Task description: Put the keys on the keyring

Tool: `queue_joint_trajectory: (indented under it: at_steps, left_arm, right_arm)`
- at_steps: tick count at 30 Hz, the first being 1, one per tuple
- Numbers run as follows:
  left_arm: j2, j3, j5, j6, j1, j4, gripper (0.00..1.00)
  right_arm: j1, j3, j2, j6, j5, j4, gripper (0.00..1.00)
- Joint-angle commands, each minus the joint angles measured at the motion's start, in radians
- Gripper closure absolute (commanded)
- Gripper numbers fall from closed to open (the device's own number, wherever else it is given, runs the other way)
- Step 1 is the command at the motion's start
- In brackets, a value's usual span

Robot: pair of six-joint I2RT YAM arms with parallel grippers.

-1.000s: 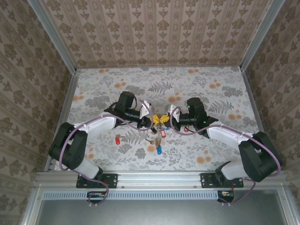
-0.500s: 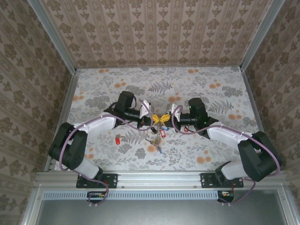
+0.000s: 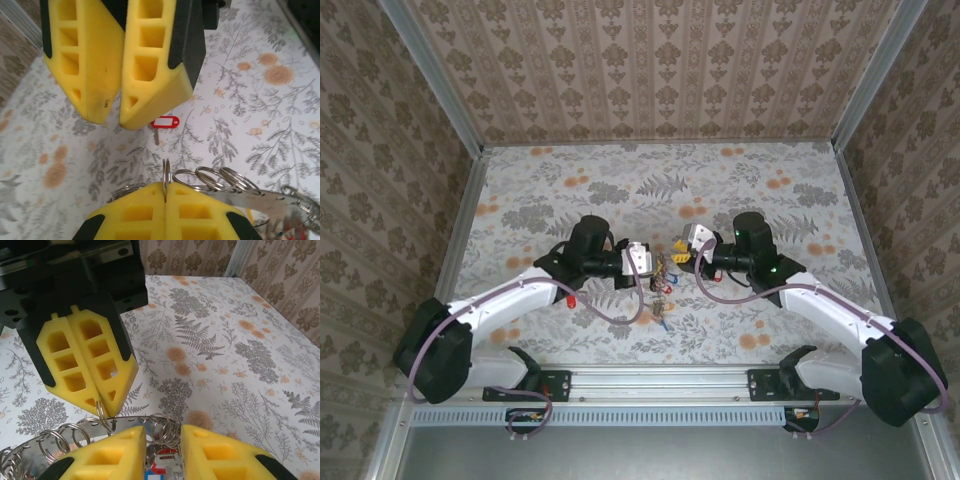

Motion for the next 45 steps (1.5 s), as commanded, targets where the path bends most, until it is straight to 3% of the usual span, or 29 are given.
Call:
queue_joint_trajectory:
  at_steps: [1, 8, 12, 14, 18, 21, 24, 27, 31, 37, 41, 45]
  left_arm:
    - [-0.042, -0.007, -0.124, 0.100, -0.026, 0.024, 1.00]
    - [-0.059, -0.010, -0.152, 0.115, -0.034, 0.019, 1.00]
    - [-0.057, -0.019, -0.141, 0.098, -0.023, 0.031, 1.00]
    - [-0.044, -0.015, -0.117, 0.068, -0.007, 0.025, 1.00]
    - [-0.014, -0.025, -0.020, -0.058, 0.062, 0.073, 1.00]
    - [0.006, -0.030, 0.024, -0.135, 0.102, 0.086, 1.00]
    - [0.020, -0.036, 0.094, -0.178, 0.130, 0.089, 1.00]
    - [0.039, -0.034, 0.125, -0.206, 0.146, 0.077, 1.00]
    - [0.065, -0.010, 0.142, -0.212, 0.150, 0.044, 1.00]
    - [0.092, 0.022, 0.161, -0.214, 0.151, 0.015, 1.00]
    - [0.106, 0.036, 0.174, -0.219, 0.153, 0.001, 1.00]
    - [0.112, 0.041, 0.185, -0.219, 0.152, -0.005, 1.00]
  right_arm:
    - [0.010, -0.012, -0.012, -0.044, 0.020, -0.042, 0.73]
    - [0.041, 0.015, 0.019, -0.117, 0.057, -0.043, 0.73]
    - [0.026, 0.017, 0.029, 0.140, 0.318, 0.057, 0.73]
    - [-0.002, 0.035, 0.036, 0.284, 0.403, 0.013, 0.75]
    - [-0.064, 0.127, 0.062, 0.647, 0.585, -0.270, 0.77]
    - [-0.114, 0.198, 0.124, 0.849, 0.619, -0.535, 0.79]
    - [-0.168, 0.216, 0.185, 0.948, 0.606, -0.692, 0.78]
    - [-0.192, 0.187, 0.225, 0.959, 0.526, -0.677, 0.70]
    - [-0.199, 0.254, 0.357, 0.976, 0.473, -0.686, 0.67]
    - [-0.192, 0.332, 0.495, 1.000, 0.477, -0.686, 0.63]
    - [-0.192, 0.344, 0.535, 1.002, 0.489, -0.661, 0.65]
    - [-0.186, 0.350, 0.555, 1.003, 0.501, -0.660, 0.74]
